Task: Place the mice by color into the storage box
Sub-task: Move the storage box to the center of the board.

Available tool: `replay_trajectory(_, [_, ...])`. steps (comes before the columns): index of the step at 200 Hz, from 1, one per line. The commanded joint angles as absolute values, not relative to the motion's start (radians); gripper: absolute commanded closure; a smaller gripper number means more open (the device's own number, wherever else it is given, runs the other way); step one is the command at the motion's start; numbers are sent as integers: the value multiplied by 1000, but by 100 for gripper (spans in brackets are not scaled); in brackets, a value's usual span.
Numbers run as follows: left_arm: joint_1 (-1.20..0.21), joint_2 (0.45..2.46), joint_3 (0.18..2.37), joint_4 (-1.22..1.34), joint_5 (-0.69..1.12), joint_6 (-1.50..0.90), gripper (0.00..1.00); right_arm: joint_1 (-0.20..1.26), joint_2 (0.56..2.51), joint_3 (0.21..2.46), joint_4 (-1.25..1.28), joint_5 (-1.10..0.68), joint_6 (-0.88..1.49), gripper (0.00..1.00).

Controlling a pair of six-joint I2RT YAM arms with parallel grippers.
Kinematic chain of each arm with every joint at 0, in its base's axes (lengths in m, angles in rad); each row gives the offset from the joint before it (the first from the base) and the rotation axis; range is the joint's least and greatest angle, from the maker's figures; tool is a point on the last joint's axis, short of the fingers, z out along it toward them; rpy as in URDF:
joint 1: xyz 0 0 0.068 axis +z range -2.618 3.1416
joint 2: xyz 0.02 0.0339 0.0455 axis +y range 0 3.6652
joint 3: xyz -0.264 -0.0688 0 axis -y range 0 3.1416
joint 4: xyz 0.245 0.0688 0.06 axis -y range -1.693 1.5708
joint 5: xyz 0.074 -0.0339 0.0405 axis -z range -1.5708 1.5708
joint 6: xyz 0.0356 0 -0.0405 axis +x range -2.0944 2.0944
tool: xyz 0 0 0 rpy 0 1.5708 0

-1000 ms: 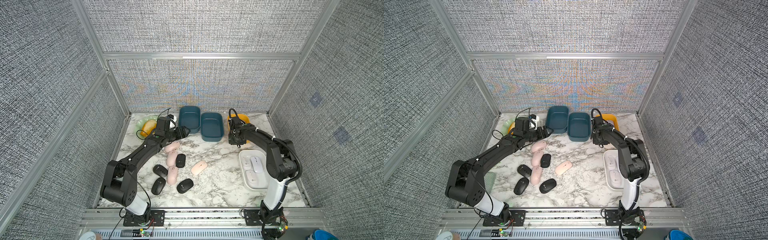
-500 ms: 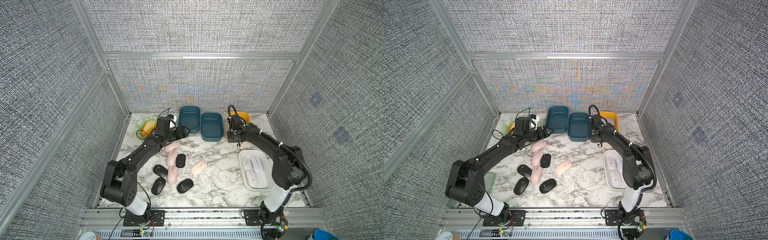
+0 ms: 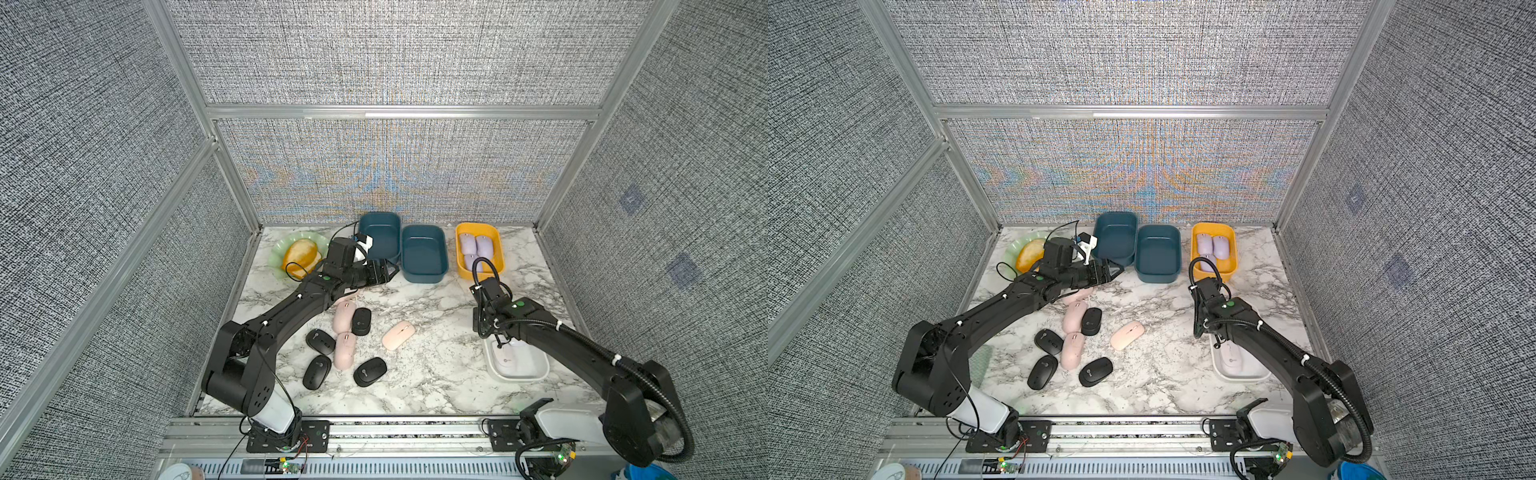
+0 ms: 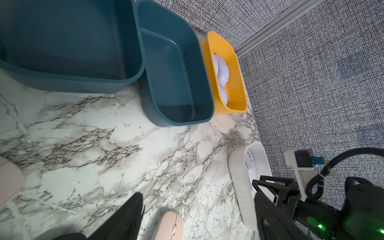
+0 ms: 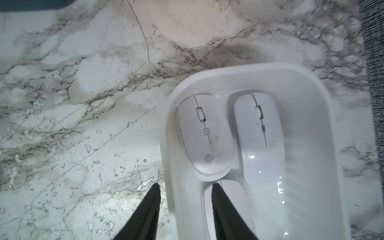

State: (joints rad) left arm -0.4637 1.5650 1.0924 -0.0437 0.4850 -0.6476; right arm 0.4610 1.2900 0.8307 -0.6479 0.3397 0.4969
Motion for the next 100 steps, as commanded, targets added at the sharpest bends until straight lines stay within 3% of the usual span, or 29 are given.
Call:
replay_trajectory(1, [-473, 1565, 1096, -39, 480, -637, 15, 466, 1309, 812, -613, 278, 492, 58])
replay_trajectory(100, [-479, 1566, 1108, -63, 453, -614, 15, 519, 1390, 834, -573, 363, 473, 80])
